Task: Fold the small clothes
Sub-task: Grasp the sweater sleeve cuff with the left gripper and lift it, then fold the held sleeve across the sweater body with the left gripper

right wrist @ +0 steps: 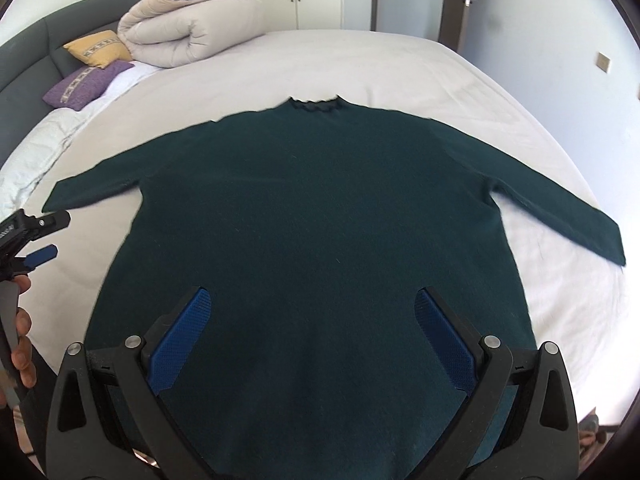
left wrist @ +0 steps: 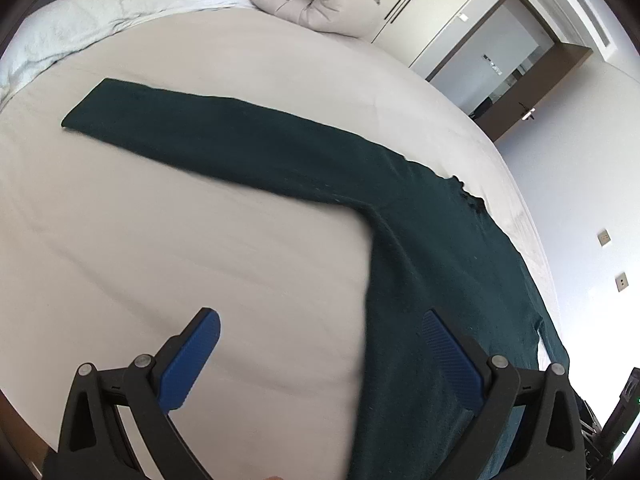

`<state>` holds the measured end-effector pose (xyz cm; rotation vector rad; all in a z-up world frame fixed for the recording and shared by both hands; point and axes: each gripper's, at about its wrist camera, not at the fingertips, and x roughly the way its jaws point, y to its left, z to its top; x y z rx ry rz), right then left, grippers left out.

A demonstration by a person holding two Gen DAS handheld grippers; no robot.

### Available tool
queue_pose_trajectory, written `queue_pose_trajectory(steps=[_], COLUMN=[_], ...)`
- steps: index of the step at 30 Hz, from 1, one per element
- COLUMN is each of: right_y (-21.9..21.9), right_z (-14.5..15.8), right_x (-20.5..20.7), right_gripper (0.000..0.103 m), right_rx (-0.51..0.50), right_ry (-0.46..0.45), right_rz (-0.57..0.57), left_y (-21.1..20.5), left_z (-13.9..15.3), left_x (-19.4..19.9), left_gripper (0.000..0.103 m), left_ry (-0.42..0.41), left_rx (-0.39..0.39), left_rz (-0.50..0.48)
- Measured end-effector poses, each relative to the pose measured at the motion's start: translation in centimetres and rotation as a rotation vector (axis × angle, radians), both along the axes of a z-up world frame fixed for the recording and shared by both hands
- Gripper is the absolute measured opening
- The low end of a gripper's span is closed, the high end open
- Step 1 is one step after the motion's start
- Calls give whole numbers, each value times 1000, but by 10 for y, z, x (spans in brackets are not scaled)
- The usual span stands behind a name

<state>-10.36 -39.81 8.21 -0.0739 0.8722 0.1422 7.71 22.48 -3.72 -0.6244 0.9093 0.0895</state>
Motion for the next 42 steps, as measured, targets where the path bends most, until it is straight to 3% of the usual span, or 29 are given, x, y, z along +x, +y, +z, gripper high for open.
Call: queue_pose_trajectory(steps=[4,10,15,19,21,26,27,29,32,34,37,39,42], right_y=[18,29,32,36,40,39,37,33,24,18,8,1,-10], right_z=[5,3,-7,-19,-24,-32,-31,-33,-36,-40,-46,-50,-51], right_x=[19,38,52,61,65,69,66,67,70,74,82,88,103], right_gripper=[103,103,103,98,97,97,97,97,93,87,82,80,78], right_rx=[26,100,151,164,171,188,191,195,219,236,272,301,362], right_ry=[-5,-9,23,53,68,52,47,47,61,75,94,103,110], right_rz=[32,66,62,61,66,56,53,46,29,17,-5,-18,-32], left_y=[66,174,204,215,217,235,236,235,221,196,131,63,-42], left_z=[-8,-34,-65,-70,-72,-91,-93,-90,-68,-41,3,28,35], left_x=[8,26,33,43,47,42,41,41,55,77,116,141,164], left_gripper=[103,99,92,89,81,29,24,9,7,7,7,7,8], left_ry=[-63,-138,-162,-210,-219,-204,-196,-183,-163,-169,-180,-181,-188], left_rx=[-102,-339,-509,-549,-562,-621,-612,-568,-431,-314,-75,155,465], left_rz=[170,449,595,643,653,700,704,701,645,534,318,139,-115])
